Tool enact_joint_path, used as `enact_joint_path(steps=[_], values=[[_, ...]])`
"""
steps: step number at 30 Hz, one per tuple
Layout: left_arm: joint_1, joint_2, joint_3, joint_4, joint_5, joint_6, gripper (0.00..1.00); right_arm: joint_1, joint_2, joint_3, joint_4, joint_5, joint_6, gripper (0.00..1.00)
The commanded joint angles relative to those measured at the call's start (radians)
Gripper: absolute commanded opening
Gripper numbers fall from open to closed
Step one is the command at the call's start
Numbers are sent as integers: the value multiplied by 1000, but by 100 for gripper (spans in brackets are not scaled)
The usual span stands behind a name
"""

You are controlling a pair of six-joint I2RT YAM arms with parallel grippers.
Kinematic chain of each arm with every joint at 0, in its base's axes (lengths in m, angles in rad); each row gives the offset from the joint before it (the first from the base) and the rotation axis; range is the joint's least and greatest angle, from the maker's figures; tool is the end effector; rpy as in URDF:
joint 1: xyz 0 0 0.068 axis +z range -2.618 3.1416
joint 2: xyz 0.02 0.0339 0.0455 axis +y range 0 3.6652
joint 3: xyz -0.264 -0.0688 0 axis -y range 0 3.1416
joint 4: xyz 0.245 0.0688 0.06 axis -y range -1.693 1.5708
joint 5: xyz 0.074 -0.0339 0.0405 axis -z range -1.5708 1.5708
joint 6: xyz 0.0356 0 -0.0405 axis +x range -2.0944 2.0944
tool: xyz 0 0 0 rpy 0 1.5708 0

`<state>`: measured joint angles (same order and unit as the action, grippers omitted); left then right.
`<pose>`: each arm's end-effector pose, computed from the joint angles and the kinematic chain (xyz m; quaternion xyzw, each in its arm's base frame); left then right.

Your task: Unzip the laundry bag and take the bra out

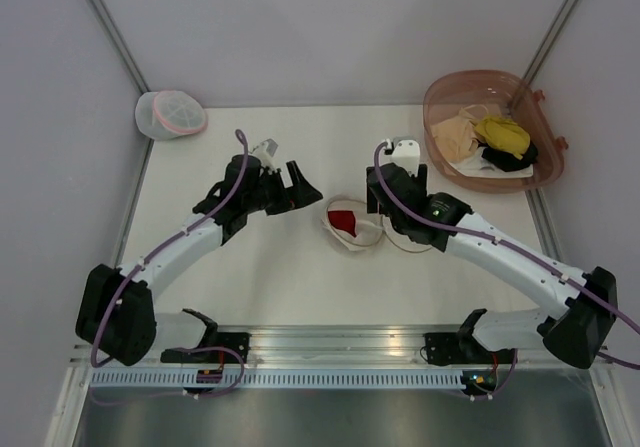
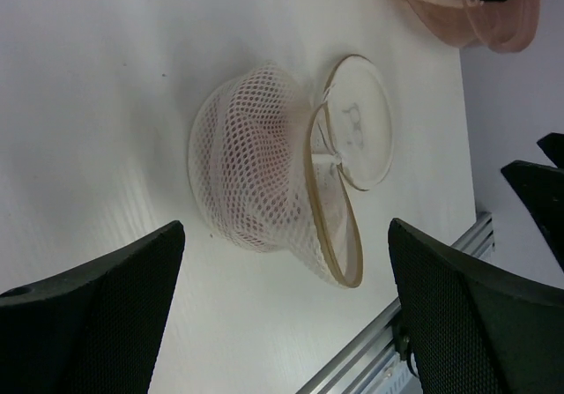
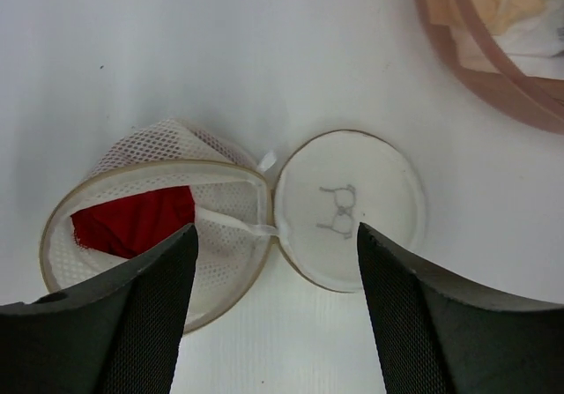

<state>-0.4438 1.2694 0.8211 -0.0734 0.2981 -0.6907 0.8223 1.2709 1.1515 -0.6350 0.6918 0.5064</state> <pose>0.2503 -0.1306 0.2596 -0.0316 0.8586 -0.3745 0.3486 0.1979 0.1797 0.3267 -0.0029 0.8739 -0.0148 0.4859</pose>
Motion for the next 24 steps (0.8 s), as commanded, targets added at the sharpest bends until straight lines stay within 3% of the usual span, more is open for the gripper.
enact_joint_path(steps=[1, 10, 13, 16, 17, 19, 24], values=[[-71, 83, 131, 12, -5, 140, 100, -2, 61, -68, 121, -127, -43, 77], [-209, 295, 323, -221, -125, 374, 98, -31, 35, -162, 146, -129, 1, 70], [-243, 326, 366, -325, -281, 421, 85, -55, 16, -191, 193, -175, -5, 66], [-243, 320, 359, -344, -355, 424, 59, -69, 4, -223, 241, -254, -8, 62], [-243, 318, 355, -348, -361, 419, 34, -78, -2, -240, 280, -280, -9, 60], [-243, 314, 346, -348, -364, 407, 2, -87, -2, -257, 325, -333, -12, 55], [-245, 263, 285, -329, -347, 372, 2, -95, 36, -306, 538, -537, -19, 48]])
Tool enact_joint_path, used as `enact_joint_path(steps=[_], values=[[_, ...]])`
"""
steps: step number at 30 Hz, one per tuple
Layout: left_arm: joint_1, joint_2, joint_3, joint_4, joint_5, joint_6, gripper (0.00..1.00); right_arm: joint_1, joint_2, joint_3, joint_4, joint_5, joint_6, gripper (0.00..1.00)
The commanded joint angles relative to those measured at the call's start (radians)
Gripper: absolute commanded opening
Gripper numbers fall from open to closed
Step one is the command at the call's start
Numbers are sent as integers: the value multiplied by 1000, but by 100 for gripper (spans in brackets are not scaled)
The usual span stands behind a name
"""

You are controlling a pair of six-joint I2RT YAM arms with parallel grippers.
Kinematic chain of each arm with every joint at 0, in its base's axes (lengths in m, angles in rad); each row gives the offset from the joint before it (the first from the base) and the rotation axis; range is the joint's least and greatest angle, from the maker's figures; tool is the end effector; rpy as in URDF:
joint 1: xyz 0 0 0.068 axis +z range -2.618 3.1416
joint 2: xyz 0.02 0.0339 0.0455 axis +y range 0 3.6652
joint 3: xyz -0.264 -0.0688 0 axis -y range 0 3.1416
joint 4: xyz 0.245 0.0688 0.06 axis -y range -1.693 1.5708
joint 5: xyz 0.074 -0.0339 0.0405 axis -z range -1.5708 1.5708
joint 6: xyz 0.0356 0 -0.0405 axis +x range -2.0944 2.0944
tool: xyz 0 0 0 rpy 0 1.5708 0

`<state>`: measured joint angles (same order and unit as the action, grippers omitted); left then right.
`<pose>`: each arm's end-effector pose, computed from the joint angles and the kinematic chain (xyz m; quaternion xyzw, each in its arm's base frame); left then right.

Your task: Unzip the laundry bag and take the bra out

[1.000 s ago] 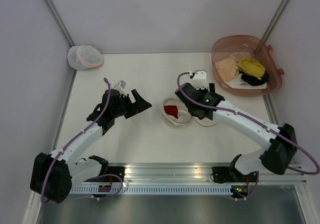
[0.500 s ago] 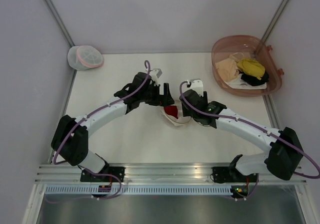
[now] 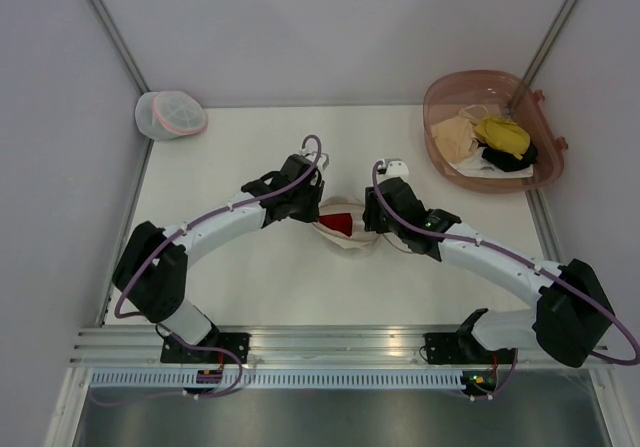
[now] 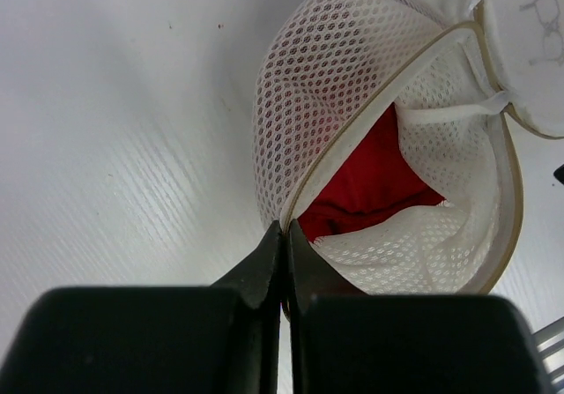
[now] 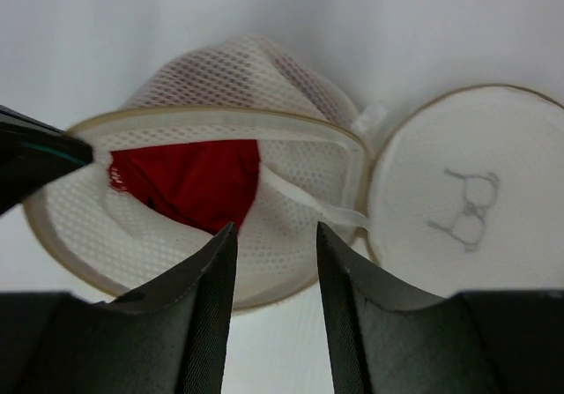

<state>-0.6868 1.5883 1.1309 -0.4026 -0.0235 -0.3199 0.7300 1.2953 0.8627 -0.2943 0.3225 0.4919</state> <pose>0.2653 -0.2165 0.2400 0.1670 0.9225 -0.1582 0.3101 0.2134 0.1758 0.2477 -0.0417 0.9019 0.1119 0.4151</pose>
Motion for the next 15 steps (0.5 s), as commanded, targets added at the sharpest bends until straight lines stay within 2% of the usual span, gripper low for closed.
enact_joint_path(steps=[1, 6, 11, 15], values=[[-2, -65, -49, 19, -20, -5, 2, -3, 34, -19, 260, -204, 2, 46], [-5, -125, -143, 79, 46, -60, 2, 0, 154, 22, 385, -376, 42, 41], [-5, -160, -206, 120, 45, -105, 2, 65, 288, 100, 324, -329, 20, 41], [-5, -185, -229, 136, 39, -128, 2, 97, 363, 130, 245, -235, 10, 40]])
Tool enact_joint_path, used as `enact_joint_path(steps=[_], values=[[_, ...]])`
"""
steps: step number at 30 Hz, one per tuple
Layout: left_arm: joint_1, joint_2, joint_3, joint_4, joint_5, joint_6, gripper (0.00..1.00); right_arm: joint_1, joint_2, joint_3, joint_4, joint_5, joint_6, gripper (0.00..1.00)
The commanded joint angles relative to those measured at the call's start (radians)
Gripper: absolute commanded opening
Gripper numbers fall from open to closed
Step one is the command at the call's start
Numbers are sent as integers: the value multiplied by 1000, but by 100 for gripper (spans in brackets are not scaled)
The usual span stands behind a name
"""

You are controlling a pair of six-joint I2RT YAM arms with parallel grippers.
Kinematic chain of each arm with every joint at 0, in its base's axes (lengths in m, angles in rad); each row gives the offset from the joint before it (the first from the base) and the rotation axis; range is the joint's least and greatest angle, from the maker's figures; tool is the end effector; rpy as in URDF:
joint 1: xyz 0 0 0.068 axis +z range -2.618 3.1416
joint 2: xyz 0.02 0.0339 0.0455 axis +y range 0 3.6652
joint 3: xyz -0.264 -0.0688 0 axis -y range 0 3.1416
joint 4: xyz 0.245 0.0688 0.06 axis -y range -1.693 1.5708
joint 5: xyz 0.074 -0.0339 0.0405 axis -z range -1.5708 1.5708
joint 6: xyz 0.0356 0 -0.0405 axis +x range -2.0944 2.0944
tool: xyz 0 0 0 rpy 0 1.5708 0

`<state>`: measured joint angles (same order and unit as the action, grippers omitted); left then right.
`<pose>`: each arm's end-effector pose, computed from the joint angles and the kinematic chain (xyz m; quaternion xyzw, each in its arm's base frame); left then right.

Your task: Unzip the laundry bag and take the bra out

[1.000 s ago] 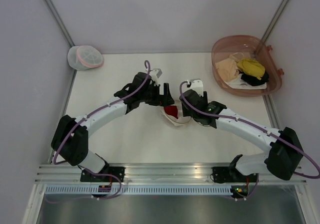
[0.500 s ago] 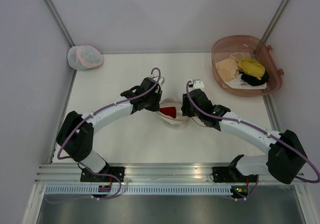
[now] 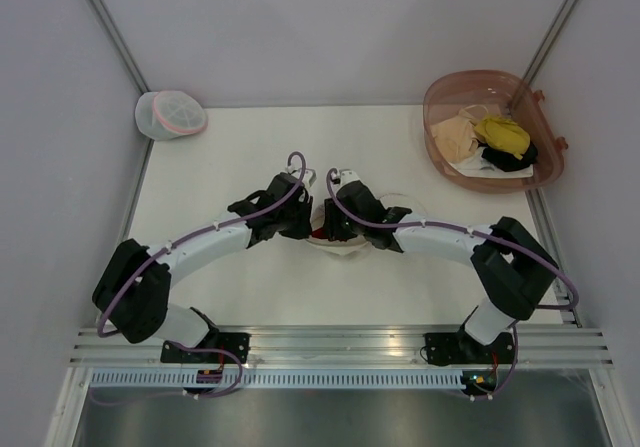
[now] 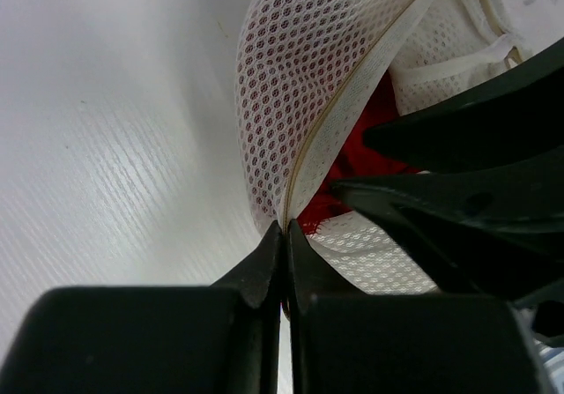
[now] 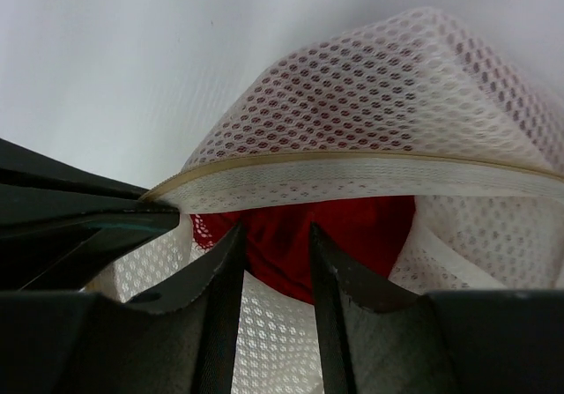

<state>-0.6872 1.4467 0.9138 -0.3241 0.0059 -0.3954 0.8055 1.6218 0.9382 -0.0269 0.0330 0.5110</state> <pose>0.2322 -0.1908 0.2198 0.1372 0.9269 -0.1824 0.2980 0.2394 0.2475 0.1975 -0.1265 0.9000 0.2432 0.3390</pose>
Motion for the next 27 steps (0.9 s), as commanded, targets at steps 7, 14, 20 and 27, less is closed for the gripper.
enact_joint_path(steps=[7, 14, 20, 27], values=[[-5, -69, -29, 51, -58, -75, 2, 83, 130, 96, -125, 172, -66, 47], [-5, -74, -41, 54, -40, -91, 2, 103, 233, 129, -131, 242, -77, 43], [-5, -100, -69, 54, -50, -99, 2, 104, 188, 110, -119, 235, -63, 0], [-3, -85, -76, 54, -61, -106, 2, 103, -188, 74, -182, 168, -97, 0]])
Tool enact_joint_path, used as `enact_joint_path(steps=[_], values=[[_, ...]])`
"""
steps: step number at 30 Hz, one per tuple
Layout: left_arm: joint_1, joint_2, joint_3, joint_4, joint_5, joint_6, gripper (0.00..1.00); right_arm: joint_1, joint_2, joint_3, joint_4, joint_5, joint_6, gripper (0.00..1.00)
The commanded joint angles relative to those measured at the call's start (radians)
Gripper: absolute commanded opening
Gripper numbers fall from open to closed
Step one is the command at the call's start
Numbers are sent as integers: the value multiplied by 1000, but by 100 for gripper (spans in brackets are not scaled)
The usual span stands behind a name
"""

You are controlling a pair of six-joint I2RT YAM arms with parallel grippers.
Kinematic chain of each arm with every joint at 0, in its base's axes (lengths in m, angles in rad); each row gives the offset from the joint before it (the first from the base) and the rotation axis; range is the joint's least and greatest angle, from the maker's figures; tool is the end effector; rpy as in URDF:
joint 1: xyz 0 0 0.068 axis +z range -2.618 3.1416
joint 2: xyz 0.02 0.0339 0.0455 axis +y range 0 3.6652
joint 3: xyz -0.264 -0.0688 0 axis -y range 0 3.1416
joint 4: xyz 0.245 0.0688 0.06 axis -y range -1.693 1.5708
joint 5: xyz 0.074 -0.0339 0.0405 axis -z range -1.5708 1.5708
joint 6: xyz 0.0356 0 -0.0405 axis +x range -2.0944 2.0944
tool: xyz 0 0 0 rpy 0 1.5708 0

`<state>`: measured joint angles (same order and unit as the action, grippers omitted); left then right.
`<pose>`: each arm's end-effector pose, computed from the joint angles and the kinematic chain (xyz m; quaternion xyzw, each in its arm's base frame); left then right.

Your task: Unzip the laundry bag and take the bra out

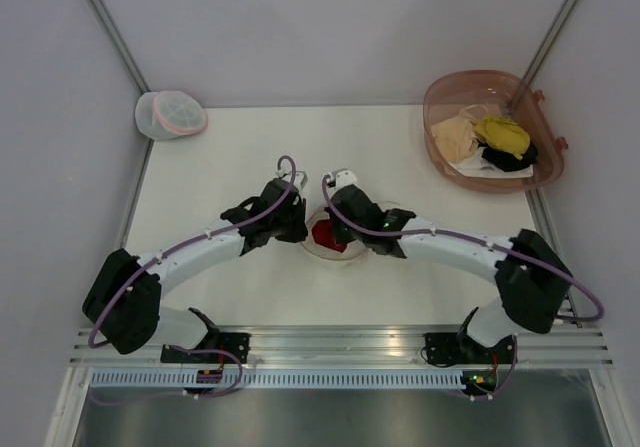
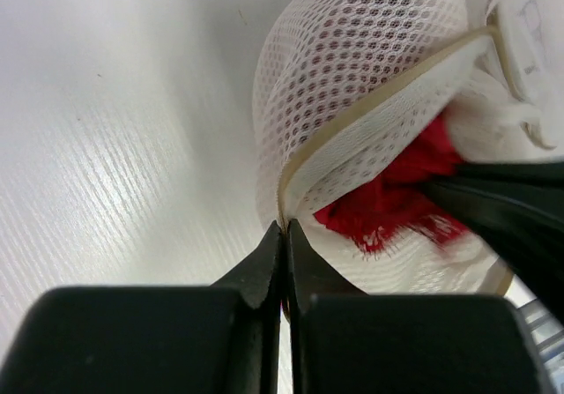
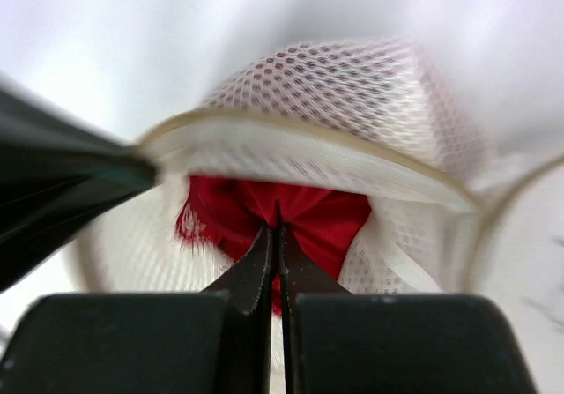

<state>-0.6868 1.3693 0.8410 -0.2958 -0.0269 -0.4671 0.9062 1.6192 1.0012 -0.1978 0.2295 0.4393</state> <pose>0.2198 -0.1790 0.2201 0.0972 0.9260 -0.1884 0.3125 0.2171 0.2640 0.2050 -0.1726 0.9082 0.1449 0.3527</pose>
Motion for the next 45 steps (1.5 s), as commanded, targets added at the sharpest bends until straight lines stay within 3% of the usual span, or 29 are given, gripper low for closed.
enact_joint_path(steps=[1, 5, 10, 19, 21, 25, 27, 32, 35, 36, 41, 45], values=[[-3, 0, -2, 27, -30, -34, 2, 2, -218, 16, -23, -57, -36, 0], [-5, 17, 4, 27, -22, -41, 2, 2, -369, 17, -48, -58, -48, 0], [-5, 31, 7, 29, -16, -45, 2, -21, -444, 2, -11, -61, -47, 0], [-3, 13, 0, 29, -39, -61, 2, -210, -496, -70, 190, -726, 126, 0], [-3, 11, 0, 29, -41, -64, 2, -245, -501, -131, 365, -882, 197, 0], [-2, 2, 1, 30, -44, -77, 2, -265, -466, -245, 726, -1017, 486, 0], [-2, -4, 1, 34, -42, -80, 2, -265, -427, -280, 934, -1039, 574, 0], [-2, -25, -5, 35, -39, -87, 2, -283, -395, -351, 1205, -1042, 735, 1], [1, -33, -11, 35, -41, -88, 2, -337, -381, -388, 1504, -1032, 910, 1], [3, -36, -13, 37, -39, -91, 2, -378, -378, -394, 1534, -1027, 938, 0], [18, -59, -29, 37, -34, -93, 2, -524, -442, -362, 1387, -1006, 880, 0], [32, -76, -40, 35, -27, -94, 2, -616, -504, -233, 913, -877, 545, 0]])
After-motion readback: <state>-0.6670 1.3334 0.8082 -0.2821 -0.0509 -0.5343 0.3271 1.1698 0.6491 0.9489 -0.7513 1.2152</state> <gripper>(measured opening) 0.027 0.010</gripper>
